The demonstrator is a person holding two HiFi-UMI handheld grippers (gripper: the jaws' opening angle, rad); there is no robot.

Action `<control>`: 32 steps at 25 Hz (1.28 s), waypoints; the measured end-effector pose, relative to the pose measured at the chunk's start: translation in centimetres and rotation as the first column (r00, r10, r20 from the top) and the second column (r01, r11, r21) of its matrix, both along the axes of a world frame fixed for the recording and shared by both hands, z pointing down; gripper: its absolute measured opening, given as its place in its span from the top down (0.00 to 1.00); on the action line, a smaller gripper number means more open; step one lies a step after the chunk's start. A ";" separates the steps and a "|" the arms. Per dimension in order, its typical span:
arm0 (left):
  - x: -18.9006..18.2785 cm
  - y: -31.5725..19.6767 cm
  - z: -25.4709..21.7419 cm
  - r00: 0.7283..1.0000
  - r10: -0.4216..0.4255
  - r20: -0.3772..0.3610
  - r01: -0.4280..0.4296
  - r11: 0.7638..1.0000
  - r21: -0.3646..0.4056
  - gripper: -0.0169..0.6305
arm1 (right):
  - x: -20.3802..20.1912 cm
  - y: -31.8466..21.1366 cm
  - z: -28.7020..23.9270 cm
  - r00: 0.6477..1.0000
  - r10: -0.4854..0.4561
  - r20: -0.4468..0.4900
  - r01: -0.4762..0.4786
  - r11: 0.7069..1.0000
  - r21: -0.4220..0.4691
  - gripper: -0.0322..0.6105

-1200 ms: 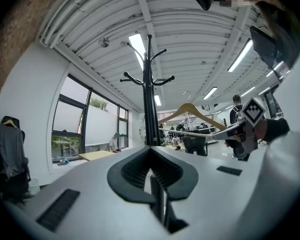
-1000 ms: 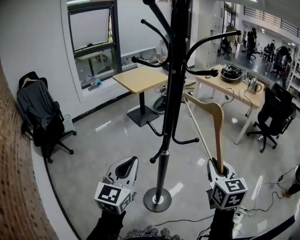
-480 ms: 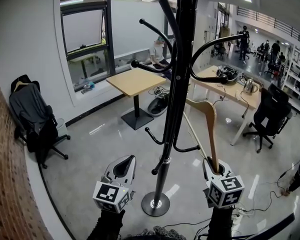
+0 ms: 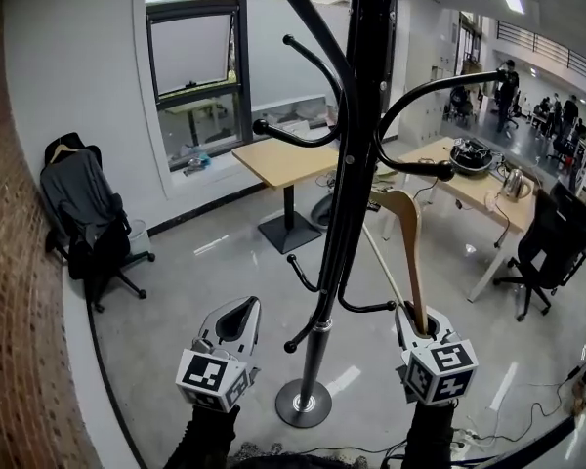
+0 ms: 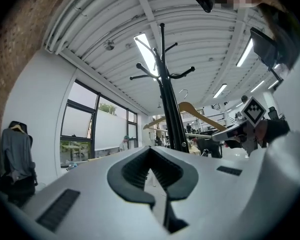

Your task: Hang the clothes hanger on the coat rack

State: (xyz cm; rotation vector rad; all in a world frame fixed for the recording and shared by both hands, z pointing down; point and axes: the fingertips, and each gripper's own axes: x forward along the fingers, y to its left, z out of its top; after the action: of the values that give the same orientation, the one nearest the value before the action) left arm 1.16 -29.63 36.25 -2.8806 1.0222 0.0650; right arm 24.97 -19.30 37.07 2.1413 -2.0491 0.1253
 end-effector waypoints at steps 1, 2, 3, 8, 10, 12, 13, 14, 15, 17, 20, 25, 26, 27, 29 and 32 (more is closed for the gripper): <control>0.3 0.0 0.0 1.000 -0.018 -0.004 0.018 1.000 -0.002 0.96 | 0.4 -0.4 0.0 1.000 -0.021 -0.003 0.021 1.000 -0.006 0.88; 0.5 0.2 0.0 0.999 -0.034 -0.008 0.034 0.999 -0.007 0.96 | 0.7 -0.7 0.1 0.999 -0.041 -0.007 0.041 0.999 -0.012 0.88; 0.8 0.4 0.0 0.999 -0.049 -0.009 0.049 0.999 -0.011 0.96 | 1.1 -1.0 0.1 0.998 -0.062 -0.010 0.062 0.998 -0.015 0.88; 0.7 1.4 -0.2 0.985 -0.170 -0.017 0.170 0.985 -0.005 0.96 | 2.2 -2.2 -0.5 0.984 -0.171 -0.044 0.170 0.985 -0.014 0.88; 0.2 1.9 -0.4 0.975 -0.223 -0.017 0.223 0.975 0.000 0.96 | 2.6 -2.4 -0.9 0.976 -0.210 -0.057 0.209 0.978 -0.011 0.88; -0.1 2.4 -0.8 0.963 -0.269 -0.021 0.269 0.963 0.008 0.96 | 2.8 -2.8 -1.3 0.967 -0.246 -0.070 0.246 0.969 -0.007 0.88; -0.3 2.6 -0.9 0.957 -0.291 -0.024 0.291 0.957 0.011 0.96 | 2.9 -3.0 -1.5 0.961 -0.264 -0.076 0.265 0.964 -0.006 0.88; -0.5 3.0 -1.1 0.950 -0.311 -0.027 0.312 0.950 0.014 0.96 | 2.8 -3.3 -1.7 0.956 -0.283 -0.080 0.283 0.959 -0.006 0.88; -0.8 3.4 -1.2 0.943 -0.331 -0.028 0.332 0.943 0.014 0.96 | 2.7 -3.6 -1.8 0.951 -0.299 -0.083 0.300 0.954 -0.006 0.88; -1.3 4.3 -1.2 0.931 -0.364 -0.024 0.364 0.931 0.010 0.96 | 2.5 -4.1 -2.2 0.941 -0.327 -0.086 0.328 0.945 -0.005 0.88; -2.0 5.2 -0.7 0.919 -0.394 -0.015 0.394 0.919 -0.002 0.96 | 1.9 -4.8 -2.6 0.929 -0.360 -0.088 0.360 0.933 -0.011 0.88; -2.6 6.5 -0.7 0.903 -0.429 -0.008 0.429 0.903 -0.005 0.96 | 1.2 -6.1 -2.8 0.914 -0.396 -0.092 0.396 0.918 -0.027 0.88; -2.8 6.6 -0.7 0.901 -0.434 -0.007 0.434 0.901 -0.005 0.96 | 1.1 -6.3 -2.6 0.912 -0.401 -0.090 0.400 0.916 -0.031 0.88; -3.0 6.8 -0.7 0.899 -0.439 -0.006 0.439 0.899 -0.006 0.96 | 1.1 -6.6 -2.4 0.911 -0.404 -0.089 0.402 0.915 -0.036 0.88; -3.3 6.9 -0.4 0.897 -0.442 -0.006 0.442 0.897 -0.013 0.96 | 1.1 -7.1 -2.0 0.910 -0.406 -0.086 0.403 0.914 -0.046 0.88; -3.3 7.0 -0.3 0.898 -0.440 -0.005 0.440 0.898 -0.015 0.96 | 0.9 -7.5 -1.4 0.910 -0.407 -0.081 0.403 0.913 -0.064 0.88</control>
State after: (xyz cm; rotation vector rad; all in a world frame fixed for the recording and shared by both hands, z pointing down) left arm -2.17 -22.65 36.00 -2.5818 1.6516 0.0393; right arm 25.85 -26.82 35.66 1.6149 -2.3557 0.0158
